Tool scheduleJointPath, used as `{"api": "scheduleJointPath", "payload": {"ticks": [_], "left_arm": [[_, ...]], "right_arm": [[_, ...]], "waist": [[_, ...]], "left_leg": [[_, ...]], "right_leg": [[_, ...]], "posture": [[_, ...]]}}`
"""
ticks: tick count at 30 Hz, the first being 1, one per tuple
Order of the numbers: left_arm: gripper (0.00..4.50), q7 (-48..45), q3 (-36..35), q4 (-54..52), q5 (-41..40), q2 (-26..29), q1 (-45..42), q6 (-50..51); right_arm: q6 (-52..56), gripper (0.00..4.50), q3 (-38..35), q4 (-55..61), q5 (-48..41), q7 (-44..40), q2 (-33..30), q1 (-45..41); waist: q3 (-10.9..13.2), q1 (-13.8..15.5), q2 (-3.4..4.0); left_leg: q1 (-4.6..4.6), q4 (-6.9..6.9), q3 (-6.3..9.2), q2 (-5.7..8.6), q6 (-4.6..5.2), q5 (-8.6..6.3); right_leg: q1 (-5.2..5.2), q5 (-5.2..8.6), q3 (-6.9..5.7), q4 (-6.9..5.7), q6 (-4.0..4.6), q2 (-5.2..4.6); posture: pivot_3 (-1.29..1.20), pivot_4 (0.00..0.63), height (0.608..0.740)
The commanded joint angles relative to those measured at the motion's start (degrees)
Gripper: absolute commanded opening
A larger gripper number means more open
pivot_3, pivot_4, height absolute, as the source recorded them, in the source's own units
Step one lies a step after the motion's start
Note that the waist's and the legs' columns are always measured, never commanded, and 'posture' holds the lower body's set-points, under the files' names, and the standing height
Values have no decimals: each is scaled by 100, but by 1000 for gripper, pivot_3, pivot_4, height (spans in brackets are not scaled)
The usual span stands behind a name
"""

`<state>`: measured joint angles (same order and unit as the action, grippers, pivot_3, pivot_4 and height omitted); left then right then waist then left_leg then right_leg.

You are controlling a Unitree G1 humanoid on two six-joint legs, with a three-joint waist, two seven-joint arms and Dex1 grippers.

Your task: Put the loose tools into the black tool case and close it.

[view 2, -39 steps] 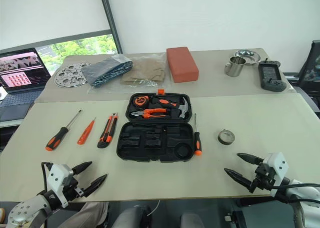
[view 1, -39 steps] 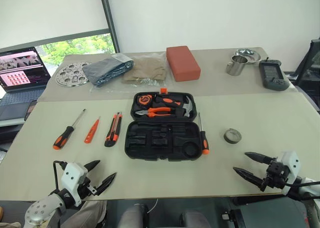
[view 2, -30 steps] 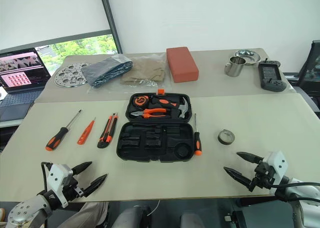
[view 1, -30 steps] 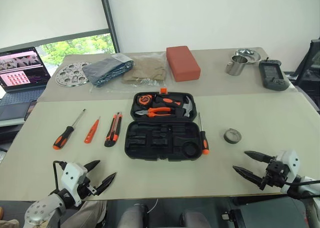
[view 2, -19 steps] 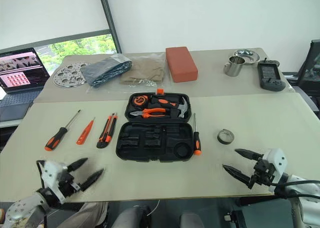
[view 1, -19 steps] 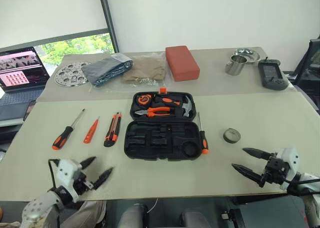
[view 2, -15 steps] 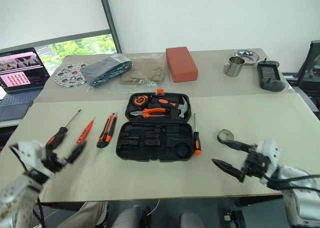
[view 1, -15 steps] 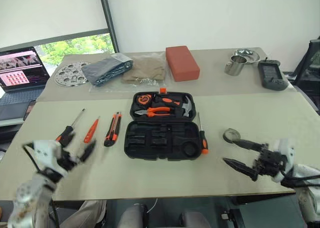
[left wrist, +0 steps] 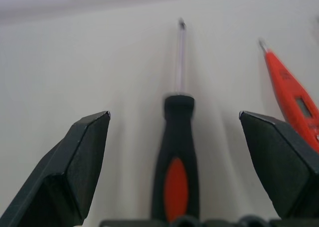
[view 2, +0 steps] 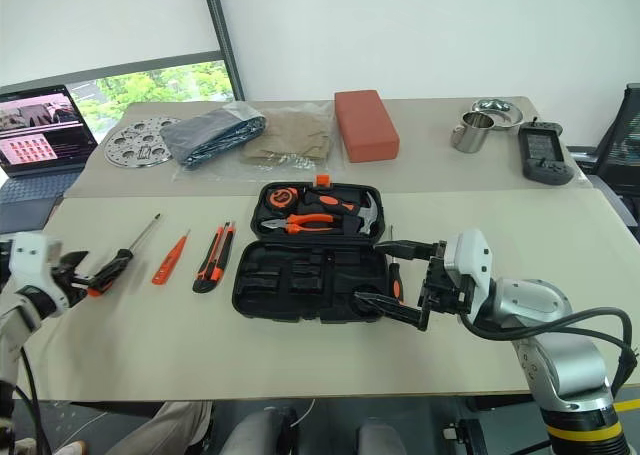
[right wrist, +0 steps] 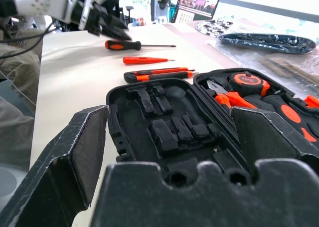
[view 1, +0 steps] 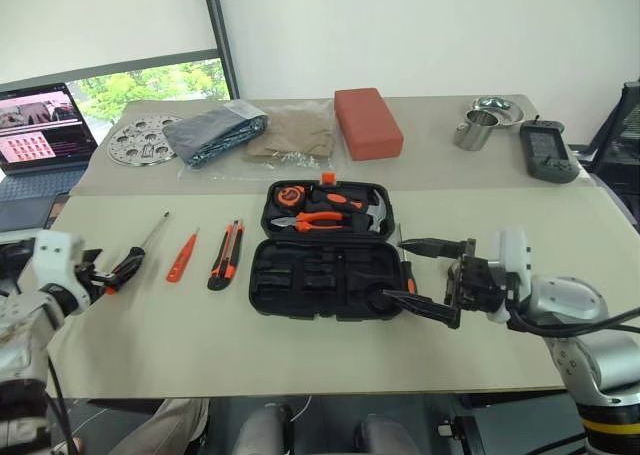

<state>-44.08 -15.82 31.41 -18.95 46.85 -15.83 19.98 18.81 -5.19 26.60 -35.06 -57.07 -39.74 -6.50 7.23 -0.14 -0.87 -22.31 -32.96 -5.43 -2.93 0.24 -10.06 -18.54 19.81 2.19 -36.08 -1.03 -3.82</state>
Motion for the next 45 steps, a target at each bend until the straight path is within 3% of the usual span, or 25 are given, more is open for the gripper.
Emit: {"api": "scheduleJointPath", "payload": {"ticks": [1, 3, 11, 19, 21, 28, 31, 36, 45], "left_arm": [[4211, -369, 274, 557, 189, 167, -279, 423], [3866, -272, 206, 902, 222, 165, -457, 468], [935, -509, -40, 1020, 101, 157, -536, 62], [938, -1400, -14, 356, -107, 275, -1190, -313], [938, -1810, 161, 200, -164, 197, -1713, -432], [938, -3298, 1870, 418, 853, -429, -3225, -1809], [938, -3457, 2394, 842, 1233, -945, -3776, -2111], [938, -3621, 2927, 1489, 1805, -1302, -4095, -2839], [938, -3533, 3402, 1633, 2390, -1857, -4254, -2633]], "right_arm": [[103, 4500, -121, 369, -158, 103, -72, -47], [129, 4500, -159, 470, -177, 158, -70, -21], [84, 4500, -282, 469, -164, 206, -73, 56], [3, 4500, -508, 93, -240, 151, 33, 102], [-91, 4500, -633, -85, -225, 14, 2, 256], [-444, 4500, -1289, -638, -77, -235, -133, 974], [-547, 4500, -1602, -673, -21, -195, -181, 1195], [-596, 4500, -1767, -564, 0, -81, -140, 1334], [-537, 4500, -1778, -281, -141, 60, -71, 1409]], "waist": [[-6, -1, 0], [-18, 0, 20], [-23, -31, 27], [-21, 19, -19], [-22, 41, -20], [-48, 75, 29], [-48, 45, 32], [-47, -63, 30], [-47, -28, 35]], "left_leg": [[1, 0, -1, -2, 0, 0], [1, 1, -3, 0, 1, 0], [1, -2, -9, 2, 2, 0], [-21, -10, -6, -1, 0, 2], [-30, -15, -6, -4, 0, 3], [-58, -52, -7, 6, 6, 0], [-64, -65, -3, 2, 6, 0], [-84, -84, 8, -1, 6, 0], [-98, -91, 34, 1, 6, 1]], "right_leg": [[-1, 0, -1, -4, 0, 1], [-4, 0, 2, -4, 0, -2], [-7, 0, 6, -9, -1, -5], [-25, 0, -3, -12, 0, 8], [-31, -1, -2, -12, 2, 17], [-30, -1, 16, -7, 1, 42], [-34, -1, 23, -9, 1, 68], [-50, -1, 35, -16, 1, 81], [-49, -1, 43, -15, 0, 94]], "posture": [[0, 150, 740], [0, 150, 740], [0, 150, 740], [0, 150, 740], [0, 150, 740], [0, 150, 740], [0, 150, 740], [0, 150, 740], [0, 150, 740]]}}
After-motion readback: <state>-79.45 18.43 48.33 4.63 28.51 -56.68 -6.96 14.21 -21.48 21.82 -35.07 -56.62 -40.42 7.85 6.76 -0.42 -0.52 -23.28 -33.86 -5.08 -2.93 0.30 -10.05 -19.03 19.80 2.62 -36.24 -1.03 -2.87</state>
